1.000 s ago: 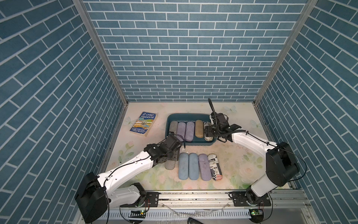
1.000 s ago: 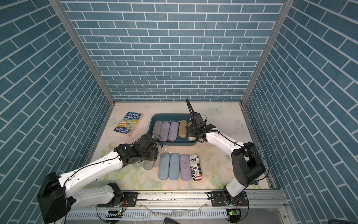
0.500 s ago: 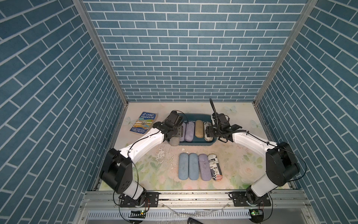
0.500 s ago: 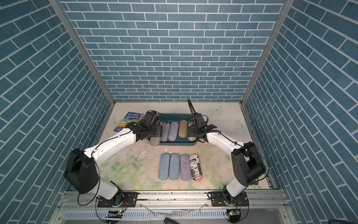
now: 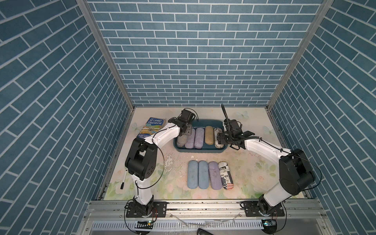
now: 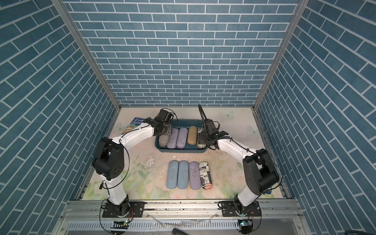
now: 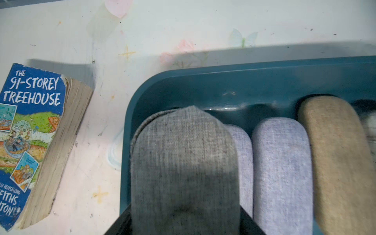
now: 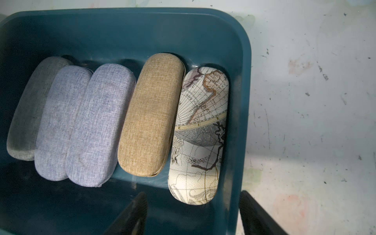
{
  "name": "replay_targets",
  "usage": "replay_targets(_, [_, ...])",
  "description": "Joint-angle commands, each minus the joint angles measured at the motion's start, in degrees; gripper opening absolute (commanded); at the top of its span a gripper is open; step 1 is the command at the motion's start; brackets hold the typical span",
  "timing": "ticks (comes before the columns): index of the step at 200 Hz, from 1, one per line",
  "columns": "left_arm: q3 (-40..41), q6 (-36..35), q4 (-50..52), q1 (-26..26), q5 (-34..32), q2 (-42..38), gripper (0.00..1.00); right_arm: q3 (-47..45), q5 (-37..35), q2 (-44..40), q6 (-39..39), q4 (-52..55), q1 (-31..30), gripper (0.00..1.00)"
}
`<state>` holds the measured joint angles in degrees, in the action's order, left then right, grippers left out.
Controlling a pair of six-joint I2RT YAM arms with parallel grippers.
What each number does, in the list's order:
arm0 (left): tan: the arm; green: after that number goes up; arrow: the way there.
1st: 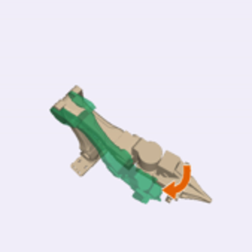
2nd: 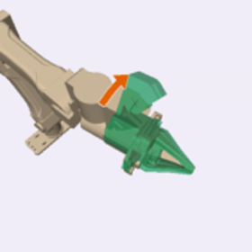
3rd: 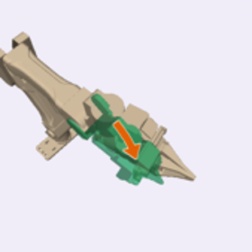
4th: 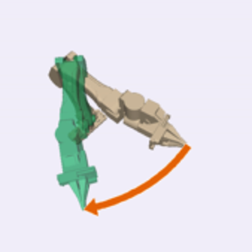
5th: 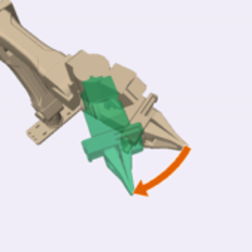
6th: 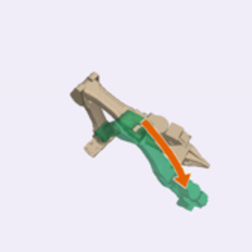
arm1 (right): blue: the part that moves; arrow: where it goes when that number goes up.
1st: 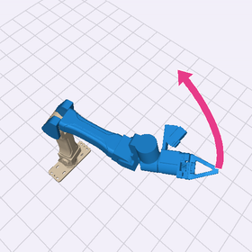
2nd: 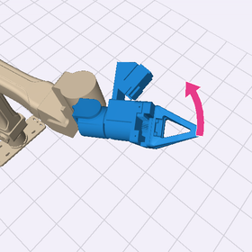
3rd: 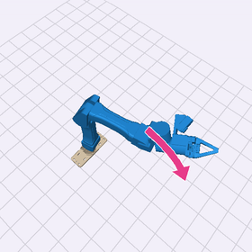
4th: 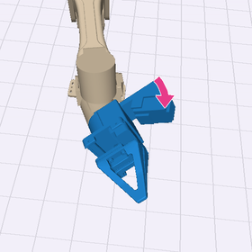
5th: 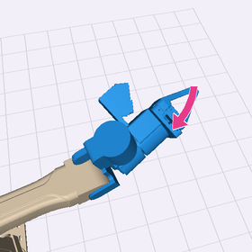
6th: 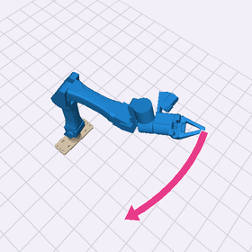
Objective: Put the glasses cases into the storage boxes
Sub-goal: Place the glasses case in the storage box.
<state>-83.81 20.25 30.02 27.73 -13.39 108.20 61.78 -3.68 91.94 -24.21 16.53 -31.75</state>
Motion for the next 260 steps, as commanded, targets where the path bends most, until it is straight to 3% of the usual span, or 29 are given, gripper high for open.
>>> replay_targets(1, [-1.65, -1.51, 0.15, -1.33, -0.73, 1.92, 0.67, 0.09, -0.12, -0.4, -0.26, 0.1, 0.46, 0.72])
replay_targets(85, [-3.52, -1.62, -0.02, -2.57, 0.96, 6.21, 0.72, 1.23, 0.76, 1.25, -0.75, 0.43, 0.82, 0.72])
replay_targets(127, [-3.47, -1.14, 0.05, -2.45, 0.55, 4.6, 0.76, 2.13, 0.92, 1.49, -0.75, 0.8, 0.9, 0.72])
replay_targets(193, [2.18, 2.97, -2.01, -0.11, 4.32, -9.46, 0.79, 2.01, 0.96, 1.84, -0.89, 0.49, 0.99, 0.72])
replay_targets(260, [18.12, 11.05, -2.54, 4.35, 7.06, -26.24, 0.82, 0.65, 1.47, 1.02, -1.37, -0.43, 1.07, 0.72])
